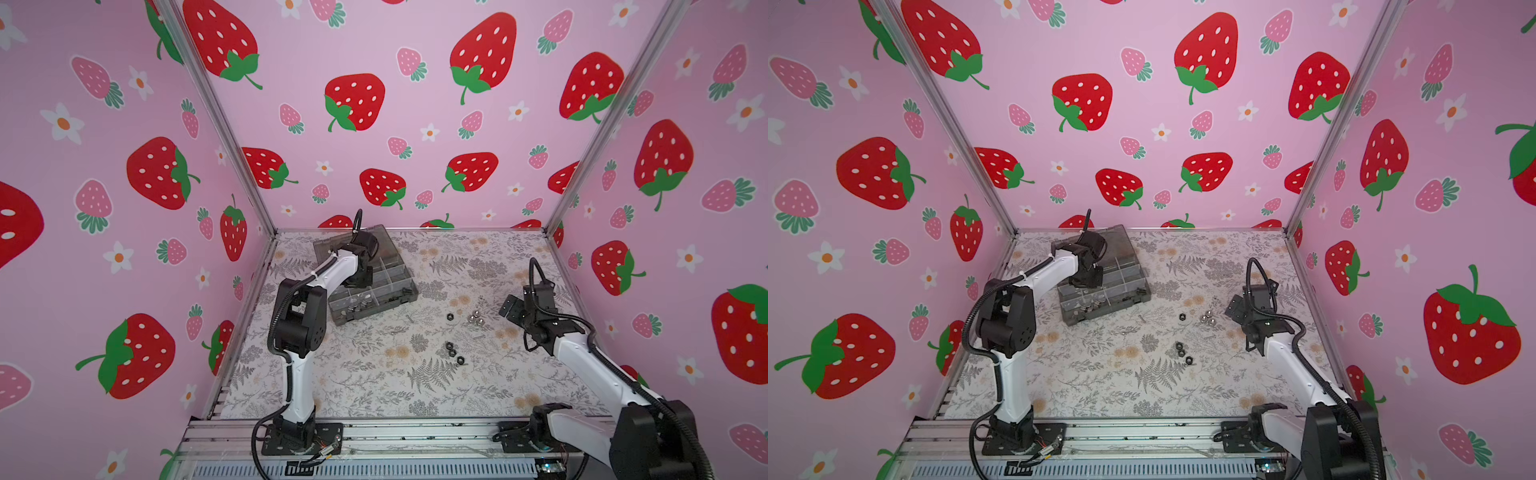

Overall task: Sort the screws and nuts into containers
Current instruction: Place the nut into the container.

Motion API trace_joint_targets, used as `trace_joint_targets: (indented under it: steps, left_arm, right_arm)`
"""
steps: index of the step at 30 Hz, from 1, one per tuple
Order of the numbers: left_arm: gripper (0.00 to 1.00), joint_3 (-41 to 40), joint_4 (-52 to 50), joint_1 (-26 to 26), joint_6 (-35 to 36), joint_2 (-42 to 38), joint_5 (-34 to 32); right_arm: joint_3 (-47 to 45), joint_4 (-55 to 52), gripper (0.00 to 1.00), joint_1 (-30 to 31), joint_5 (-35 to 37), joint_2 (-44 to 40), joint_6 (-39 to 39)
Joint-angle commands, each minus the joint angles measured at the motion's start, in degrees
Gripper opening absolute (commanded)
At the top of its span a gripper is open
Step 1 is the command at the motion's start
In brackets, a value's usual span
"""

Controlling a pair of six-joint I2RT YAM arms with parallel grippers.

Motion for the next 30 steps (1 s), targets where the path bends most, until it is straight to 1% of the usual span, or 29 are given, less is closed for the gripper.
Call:
trace_joint_targets:
  steps: [1, 3, 6, 9, 11, 15, 16, 17, 18, 20, 23, 27, 30]
  left_arm:
    - [0.25, -1.5, 0.4, 0.1, -0.7, -0.4, 0.0]
    - [0.30, -1.8, 0.7, 0.0, -0.8, -1.0, 0.0]
    - [0.33, -2.3, 0.9, -0.1, -0.8, -2.1, 0.3]
    - [0.38, -3.2, 1.2, 0.0, -1.1, -3.8, 0.6]
    - [0.45, -3.9, 1.7, 0.0, -1.3, -5.2, 0.7]
    - [0.54, -4.6, 1.3, -0.3, -1.5, -7.2, 1.0]
    - [0.58, -5.0, 1.4, -0.5, -1.6, -8.0, 1.1]
    - [0.63, -5.5, 1.6, -0.9, -1.6, -8.8, 1.2]
    - [0.71, -5.8, 1.9, -1.3, -1.6, -9.5, 1.2]
    - [1.00, -6.3, 2.1, -2.4, -1.4, -10.8, 1.2]
    - [0.99, -6.9, 2.5, -5.0, -1.1, -12.1, 1.3]
    - [0.99, -7.0, 3.2, -9.6, -1.2, -12.4, 1.0]
    - [0.99, -6.8, 6.3, -13.8, -1.8, -11.8, 2.9]
  right_arm:
    - [0.5, 0.2, 1.00, 0.3, 0.9, -0.2, 0.9]
    - [0.9, -0.1, 1.00, 0.2, 1.0, -0.2, 0.6]
    - [1.0, -0.3, 1.00, 0.3, 1.3, -0.6, 0.5]
    - [0.5, -0.3, 1.00, 0.3, 1.4, -1.6, 0.7]
    - [0.1, -0.4, 1.00, 0.4, 1.4, -2.1, 0.8]
    - [-0.5, -1.3, 1.00, 0.3, 1.6, -3.1, 0.9]
    - [-0.5, -1.5, 1.00, 0.3, 1.7, -3.4, 0.9]
    - [-0.6, -1.7, 1.00, 0.3, 1.9, -3.8, 0.9]
    - [-0.8, -1.9, 1.00, 0.3, 2.0, -4.1, 1.1]
    - [-0.8, -2.3, 1.00, 0.4, 2.1, -4.8, 1.1]
    - [-1.6, -2.0, 1.00, 0.4, 2.1, -5.9, 1.3]
    - [-1.9, -2.3, 1.00, 0.4, 2.3, -5.3, 1.5]
    - [-1.3, -3.1, 1.00, 0.4, 2.8, -4.3, 1.6]
